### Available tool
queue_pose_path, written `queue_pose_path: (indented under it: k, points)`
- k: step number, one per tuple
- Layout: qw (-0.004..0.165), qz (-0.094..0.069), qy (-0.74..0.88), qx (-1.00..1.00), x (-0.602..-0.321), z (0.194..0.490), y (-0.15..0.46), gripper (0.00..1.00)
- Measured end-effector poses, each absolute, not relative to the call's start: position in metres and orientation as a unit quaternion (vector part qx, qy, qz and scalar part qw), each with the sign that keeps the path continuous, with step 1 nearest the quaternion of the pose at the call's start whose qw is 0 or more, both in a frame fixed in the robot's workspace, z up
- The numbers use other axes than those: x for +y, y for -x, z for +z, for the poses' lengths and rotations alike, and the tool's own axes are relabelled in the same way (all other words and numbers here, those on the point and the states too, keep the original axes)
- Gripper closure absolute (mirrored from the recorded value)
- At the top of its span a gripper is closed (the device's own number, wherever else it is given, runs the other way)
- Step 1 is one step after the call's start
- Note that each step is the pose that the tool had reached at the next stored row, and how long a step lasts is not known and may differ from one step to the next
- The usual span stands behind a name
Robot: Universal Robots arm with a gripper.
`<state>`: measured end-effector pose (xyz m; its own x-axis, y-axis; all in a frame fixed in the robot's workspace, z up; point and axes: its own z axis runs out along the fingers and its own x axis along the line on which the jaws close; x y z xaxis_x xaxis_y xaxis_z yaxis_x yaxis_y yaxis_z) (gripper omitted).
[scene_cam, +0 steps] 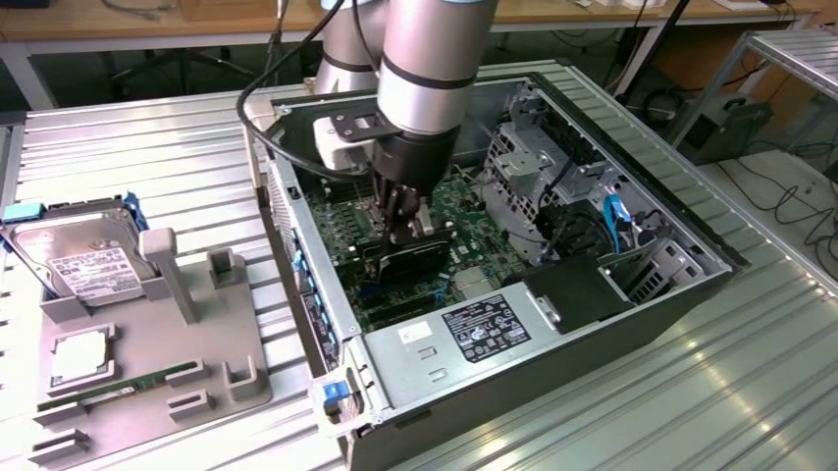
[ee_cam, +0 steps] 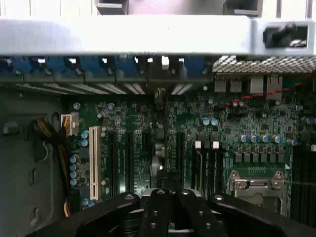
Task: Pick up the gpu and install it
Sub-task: 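Press down on the gpu until it lock into place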
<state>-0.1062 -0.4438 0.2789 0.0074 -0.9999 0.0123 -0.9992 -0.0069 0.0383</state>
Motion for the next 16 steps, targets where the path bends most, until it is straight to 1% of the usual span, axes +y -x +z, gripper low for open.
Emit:
queue_pose_path:
  k: [7,16]
  points:
    - [0.016,-0.014,-0.710,-0.704,-0.444,0.283,0.077,0.89]
    - [0.016,-0.016,-0.710,-0.704,-0.444,0.288,0.070,0.89]
